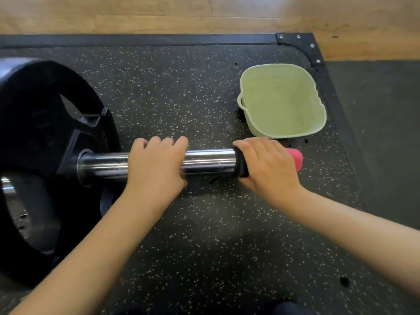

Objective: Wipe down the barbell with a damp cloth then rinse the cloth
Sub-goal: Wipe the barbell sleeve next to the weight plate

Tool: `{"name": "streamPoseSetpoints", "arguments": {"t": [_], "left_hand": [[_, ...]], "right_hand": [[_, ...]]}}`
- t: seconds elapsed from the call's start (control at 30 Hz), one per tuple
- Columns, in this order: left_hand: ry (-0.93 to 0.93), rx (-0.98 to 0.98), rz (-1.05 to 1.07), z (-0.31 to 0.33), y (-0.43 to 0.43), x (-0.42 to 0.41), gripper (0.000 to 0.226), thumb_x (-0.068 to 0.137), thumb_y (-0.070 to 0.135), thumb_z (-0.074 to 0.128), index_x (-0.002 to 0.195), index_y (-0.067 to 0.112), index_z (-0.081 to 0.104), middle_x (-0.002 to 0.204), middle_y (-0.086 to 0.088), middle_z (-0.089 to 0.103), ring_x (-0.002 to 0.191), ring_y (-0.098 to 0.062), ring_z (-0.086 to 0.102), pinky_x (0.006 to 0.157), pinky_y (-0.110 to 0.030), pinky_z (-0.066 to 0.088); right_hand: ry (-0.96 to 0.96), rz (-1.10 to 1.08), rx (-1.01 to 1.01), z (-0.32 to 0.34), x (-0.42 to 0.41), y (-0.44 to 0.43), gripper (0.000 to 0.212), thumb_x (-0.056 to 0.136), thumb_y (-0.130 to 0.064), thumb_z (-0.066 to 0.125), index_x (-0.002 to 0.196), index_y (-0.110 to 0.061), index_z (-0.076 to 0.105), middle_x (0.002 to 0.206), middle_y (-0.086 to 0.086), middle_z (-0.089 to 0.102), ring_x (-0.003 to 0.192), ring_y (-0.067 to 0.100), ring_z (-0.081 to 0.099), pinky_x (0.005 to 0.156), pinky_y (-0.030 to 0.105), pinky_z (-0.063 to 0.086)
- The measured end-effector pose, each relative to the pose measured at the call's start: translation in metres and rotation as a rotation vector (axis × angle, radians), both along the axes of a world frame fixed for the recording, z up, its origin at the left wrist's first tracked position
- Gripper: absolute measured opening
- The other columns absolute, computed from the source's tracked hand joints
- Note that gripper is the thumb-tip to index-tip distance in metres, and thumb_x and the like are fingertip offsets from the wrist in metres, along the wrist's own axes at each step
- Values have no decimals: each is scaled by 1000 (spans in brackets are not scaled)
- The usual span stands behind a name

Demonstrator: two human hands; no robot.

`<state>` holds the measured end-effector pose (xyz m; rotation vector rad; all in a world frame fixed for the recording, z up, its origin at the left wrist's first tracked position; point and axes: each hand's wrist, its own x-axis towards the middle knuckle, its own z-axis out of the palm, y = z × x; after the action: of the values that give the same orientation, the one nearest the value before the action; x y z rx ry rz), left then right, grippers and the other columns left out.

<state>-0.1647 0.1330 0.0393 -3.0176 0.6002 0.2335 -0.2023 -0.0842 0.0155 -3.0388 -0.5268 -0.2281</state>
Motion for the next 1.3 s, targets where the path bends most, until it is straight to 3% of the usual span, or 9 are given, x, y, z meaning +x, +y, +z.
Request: {"name": "streamPoseSetpoints", "arguments": {"t": [0.17,0.3,0.43,0.53,0.67,0.9,1.0,1.13,1.3], "left_hand": [[95,0,14,3,-6,10,29,76,31,65,97,27,45,80,8,55,73,-17,50,60,-28,26],[-11,-18,36,-2,-6,4,25,77,29,59,77,25,35,61,8,35,60,-16,38,50,-28,19],[-102,-53,-21,-8,-3,-1,43,61,19,68,63,24,26,51,11,22,48,-16,24,47,-26,7],[-134,-80,-32,-8,-3,-4,39,52,13,73,62,20,37,51,8,34,48,-19,25,49,-25,0],[-216,-105,-5,-18,-3,-14,26,56,2,69,71,16,53,57,1,46,51,-22,34,51,-29,12],[-369,-145,-54,-27,3,-23,30,56,-5,59,80,12,54,65,-2,47,58,-25,39,58,-31,20],[-119,-110,-159,-8,7,-11,38,63,22,77,91,19,51,73,5,52,64,-22,48,58,-29,26],[386,23,-11,22,6,22,51,63,57,75,99,36,45,87,11,56,82,-17,55,65,-30,35],[322,30,53,14,1,22,39,60,53,69,89,33,51,74,11,57,70,-17,54,63,-27,37]], "right_hand": [[-24,73,26,-1,11,41,50,61,-16,78,106,-1,62,91,13,65,77,31,61,66,40,51],[-93,124,-14,-4,21,74,28,67,-17,74,91,-8,63,78,5,61,65,23,57,56,32,42],[-61,177,-15,-3,25,70,43,54,-25,81,88,-10,62,76,3,59,62,20,55,52,30,38],[-7,187,10,2,21,52,57,46,-28,86,95,-8,63,78,3,61,63,22,57,53,29,43],[38,137,-13,5,9,18,66,46,-31,90,101,-7,63,83,5,63,66,23,59,55,30,43],[58,106,-29,6,0,-6,57,54,-28,85,101,-7,63,82,5,63,69,24,59,55,33,48],[54,128,-9,5,5,8,56,52,-28,86,98,-5,63,80,7,62,66,25,59,54,32,48],[33,164,2,3,13,37,62,45,-30,90,96,-5,63,80,7,62,66,25,59,54,31,46],[-33,221,-12,0,25,74,53,46,-28,86,90,-8,64,74,3,60,61,21,56,50,29,39]]}}
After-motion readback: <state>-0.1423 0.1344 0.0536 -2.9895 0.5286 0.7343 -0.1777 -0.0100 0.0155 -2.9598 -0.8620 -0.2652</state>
